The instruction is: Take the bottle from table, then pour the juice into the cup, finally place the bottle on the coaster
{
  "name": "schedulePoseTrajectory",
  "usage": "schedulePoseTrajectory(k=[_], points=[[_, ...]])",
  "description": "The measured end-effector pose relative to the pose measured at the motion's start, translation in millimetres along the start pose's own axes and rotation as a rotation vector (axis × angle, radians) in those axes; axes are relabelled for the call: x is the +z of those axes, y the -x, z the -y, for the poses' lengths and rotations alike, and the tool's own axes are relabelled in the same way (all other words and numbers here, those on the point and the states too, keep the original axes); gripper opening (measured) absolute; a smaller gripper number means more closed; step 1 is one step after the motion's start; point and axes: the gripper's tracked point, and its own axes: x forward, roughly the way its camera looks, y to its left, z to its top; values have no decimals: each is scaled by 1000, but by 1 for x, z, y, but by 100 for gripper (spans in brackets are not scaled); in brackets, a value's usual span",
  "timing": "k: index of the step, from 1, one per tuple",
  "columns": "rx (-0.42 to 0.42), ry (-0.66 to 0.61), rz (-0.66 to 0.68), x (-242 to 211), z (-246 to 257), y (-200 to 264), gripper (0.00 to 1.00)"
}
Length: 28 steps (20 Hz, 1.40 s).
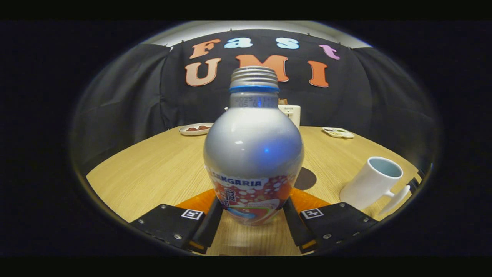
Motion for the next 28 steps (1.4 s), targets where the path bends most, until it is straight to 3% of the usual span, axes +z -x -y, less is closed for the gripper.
schedulePoseTrajectory(k=[4, 10, 28], points=[[-20, -76, -15, 1, 10, 15, 71], [4, -287, 35, 24, 22, 35, 71], [178, -942, 93, 89, 30, 40, 71]])
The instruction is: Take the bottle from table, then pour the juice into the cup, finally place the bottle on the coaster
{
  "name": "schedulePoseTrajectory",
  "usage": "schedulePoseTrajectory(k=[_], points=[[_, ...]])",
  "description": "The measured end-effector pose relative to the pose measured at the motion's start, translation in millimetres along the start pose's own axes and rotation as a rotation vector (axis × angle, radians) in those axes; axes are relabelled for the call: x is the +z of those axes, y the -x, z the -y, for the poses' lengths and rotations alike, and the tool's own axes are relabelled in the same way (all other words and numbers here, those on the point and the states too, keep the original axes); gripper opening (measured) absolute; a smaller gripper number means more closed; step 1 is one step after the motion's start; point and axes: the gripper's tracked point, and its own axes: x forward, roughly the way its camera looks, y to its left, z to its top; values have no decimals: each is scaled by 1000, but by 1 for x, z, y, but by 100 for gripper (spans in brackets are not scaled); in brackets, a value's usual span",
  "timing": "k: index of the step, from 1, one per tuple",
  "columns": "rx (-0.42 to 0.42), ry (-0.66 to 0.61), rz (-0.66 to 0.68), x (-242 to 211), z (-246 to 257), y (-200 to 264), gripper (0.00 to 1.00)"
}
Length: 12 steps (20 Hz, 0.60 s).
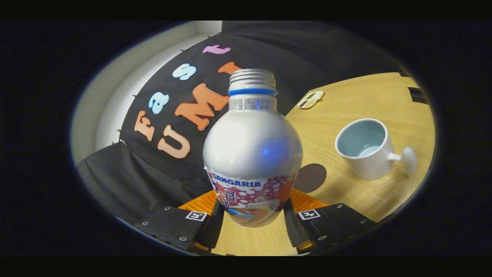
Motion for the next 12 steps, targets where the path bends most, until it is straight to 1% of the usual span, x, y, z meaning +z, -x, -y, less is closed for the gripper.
schedulePoseTrajectory(k=[4, 8, 10, 12], points=[[10, -113, -10, 4, -4, -3, 71], [42, -246, -8, 9, -15, -5, 71], [59, -281, -12, 8, -23, -7, 70], [54, -308, -23, 7, -24, -10, 71]])
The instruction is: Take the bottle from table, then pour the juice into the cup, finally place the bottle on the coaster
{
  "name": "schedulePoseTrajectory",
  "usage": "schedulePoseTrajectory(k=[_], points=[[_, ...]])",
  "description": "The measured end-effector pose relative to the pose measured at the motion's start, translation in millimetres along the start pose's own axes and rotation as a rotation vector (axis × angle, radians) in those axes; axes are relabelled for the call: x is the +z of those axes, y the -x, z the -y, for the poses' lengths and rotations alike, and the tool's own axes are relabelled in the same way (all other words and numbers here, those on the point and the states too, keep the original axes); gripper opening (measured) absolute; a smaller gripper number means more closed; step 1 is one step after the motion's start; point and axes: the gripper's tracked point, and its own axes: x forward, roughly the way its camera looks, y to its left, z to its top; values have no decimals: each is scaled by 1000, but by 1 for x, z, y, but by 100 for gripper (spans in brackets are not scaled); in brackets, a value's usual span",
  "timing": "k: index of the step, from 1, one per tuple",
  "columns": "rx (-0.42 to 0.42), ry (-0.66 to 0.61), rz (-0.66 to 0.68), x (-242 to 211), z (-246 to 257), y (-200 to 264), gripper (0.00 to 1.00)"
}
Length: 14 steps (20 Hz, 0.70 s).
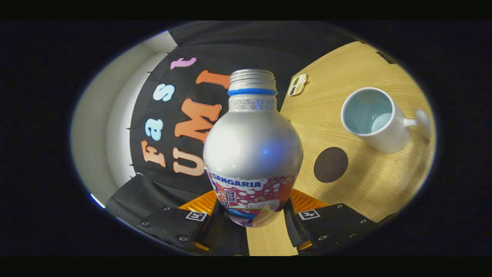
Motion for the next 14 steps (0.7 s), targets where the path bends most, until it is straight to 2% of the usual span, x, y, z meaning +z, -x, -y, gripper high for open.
schedulePoseTrajectory(k=[14], points=[[-2, -269, -2, 10, -14, -7, 70]])
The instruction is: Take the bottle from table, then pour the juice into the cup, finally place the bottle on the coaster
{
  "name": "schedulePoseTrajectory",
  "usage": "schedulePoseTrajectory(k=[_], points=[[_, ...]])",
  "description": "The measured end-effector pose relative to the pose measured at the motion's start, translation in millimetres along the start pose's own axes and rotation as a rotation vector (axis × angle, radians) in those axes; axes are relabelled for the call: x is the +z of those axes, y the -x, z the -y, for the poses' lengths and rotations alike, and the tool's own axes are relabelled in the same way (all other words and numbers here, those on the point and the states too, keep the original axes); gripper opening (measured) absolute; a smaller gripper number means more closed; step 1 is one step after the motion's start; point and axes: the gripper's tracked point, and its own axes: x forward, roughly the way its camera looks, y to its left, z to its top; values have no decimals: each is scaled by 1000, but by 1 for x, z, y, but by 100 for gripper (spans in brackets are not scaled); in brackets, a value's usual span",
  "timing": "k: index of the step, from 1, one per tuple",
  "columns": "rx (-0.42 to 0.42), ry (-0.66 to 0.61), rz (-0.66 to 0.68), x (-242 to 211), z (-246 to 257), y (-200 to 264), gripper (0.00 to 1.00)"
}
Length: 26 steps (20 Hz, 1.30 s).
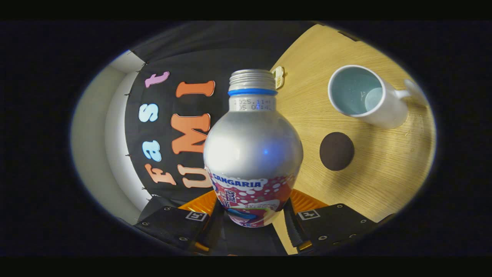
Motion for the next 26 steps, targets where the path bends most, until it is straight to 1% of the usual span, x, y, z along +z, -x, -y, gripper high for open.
schedulePoseTrajectory(k=[6, 12, 15, 26], points=[[-4, -67, -9, 0, -8, -6, 71], [-34, -125, -11, 8, -3, -11, 70], [-24, -172, -13, 10, -6, -11, 70], [-29, -288, -15, 10, -12, -7, 71]])
